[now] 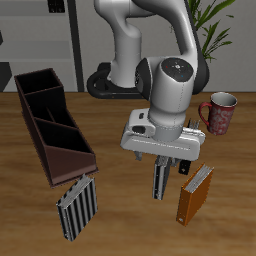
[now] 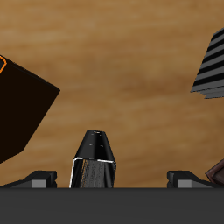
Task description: Place the left striped book into the right desk caddy's front compartment
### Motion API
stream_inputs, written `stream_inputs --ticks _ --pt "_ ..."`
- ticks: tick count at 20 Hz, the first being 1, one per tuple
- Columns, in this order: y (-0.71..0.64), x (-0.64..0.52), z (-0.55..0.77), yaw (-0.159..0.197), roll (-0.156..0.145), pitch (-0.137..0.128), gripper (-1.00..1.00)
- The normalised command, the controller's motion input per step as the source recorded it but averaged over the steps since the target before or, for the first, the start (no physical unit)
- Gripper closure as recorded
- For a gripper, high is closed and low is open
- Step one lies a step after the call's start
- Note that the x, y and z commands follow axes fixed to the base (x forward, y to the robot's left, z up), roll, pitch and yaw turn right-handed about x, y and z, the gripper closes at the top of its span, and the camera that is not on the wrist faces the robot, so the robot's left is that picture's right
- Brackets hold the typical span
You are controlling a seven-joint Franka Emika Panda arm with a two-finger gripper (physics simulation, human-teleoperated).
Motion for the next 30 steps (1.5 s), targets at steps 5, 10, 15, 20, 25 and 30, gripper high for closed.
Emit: stream_inputs --ticks 5,10,15,20,25,30 --pt "0.11 -0.12 -0.08 -0.022 0.014 0.014 1.00" --pt "0.06 -0.08 0.06 -0.015 0.035 -0.004 1.00" --pt "-0.15 0.00 0.17 -0.009 -0.011 -0.024 1.00" --pt "-0.26 -0.05 0.23 0.012 -0.025 -0.030 1.00" --pt "-0.45 -0.21 0.45 0.056 -0.026 -0.048 1.00" --pt "-0.61 -0.47 0.67 0.113 -0.014 -0.060 1.00"
